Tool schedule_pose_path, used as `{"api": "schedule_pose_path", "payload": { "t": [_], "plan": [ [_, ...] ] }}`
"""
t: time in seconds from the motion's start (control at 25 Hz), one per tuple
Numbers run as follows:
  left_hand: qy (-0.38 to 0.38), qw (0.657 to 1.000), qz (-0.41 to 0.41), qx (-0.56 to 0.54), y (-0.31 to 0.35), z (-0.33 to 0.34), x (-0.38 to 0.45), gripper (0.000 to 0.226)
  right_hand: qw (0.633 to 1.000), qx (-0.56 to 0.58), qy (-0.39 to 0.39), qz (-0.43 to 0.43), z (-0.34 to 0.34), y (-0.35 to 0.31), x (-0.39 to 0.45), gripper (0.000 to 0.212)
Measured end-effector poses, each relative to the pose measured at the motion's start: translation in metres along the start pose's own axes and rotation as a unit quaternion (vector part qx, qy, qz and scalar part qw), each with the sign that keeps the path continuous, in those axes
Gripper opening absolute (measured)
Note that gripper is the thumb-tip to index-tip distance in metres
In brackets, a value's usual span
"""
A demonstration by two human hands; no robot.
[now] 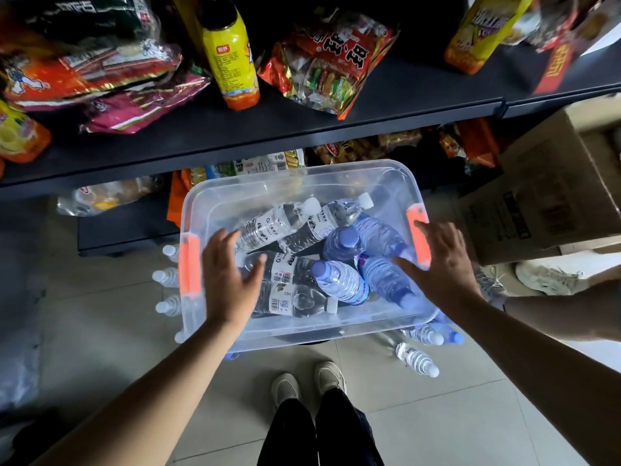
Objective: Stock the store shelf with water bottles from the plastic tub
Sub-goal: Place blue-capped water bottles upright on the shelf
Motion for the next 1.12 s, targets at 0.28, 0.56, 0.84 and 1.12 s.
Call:
{"api": "schedule_pose_path", "payload": {
  "t": [0.28,0.56,0.84,1.12],
  "plan": [
    [-0.198,0.968,-0.072,-0.139,0.052,0.113,0.004,0.056,0.954,-0.177,-0.190,-0.151,0.029,-0.023,0.011,0.054],
    [-0.227,0.951,-0.140,-0.157,0.047,0.149,0.016,0.058,0.910,-0.302,-0.116,-0.260,0.039,-0.031,0.022,0.041],
    [-0.225,0.954,-0.098,-0.173,0.042,0.152,0.027,0.047,0.984,-0.053,-0.084,-0.145,0.031,-0.026,0.064,0.030],
    [-0.210,0.957,-0.090,-0.177,0.034,0.151,0.035,0.048,0.985,0.133,-0.048,0.098,0.047,-0.034,0.068,0.037]
  ]
}}
Point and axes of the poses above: each hand's wrist, its own x-axis towards the middle knuckle, its own z-axis out of the palm, y = z × x, the point moved 8 cm from there along x, towards the middle knuckle, and after that the axes turned 15 degrees about -x, right-handed, at the moved point
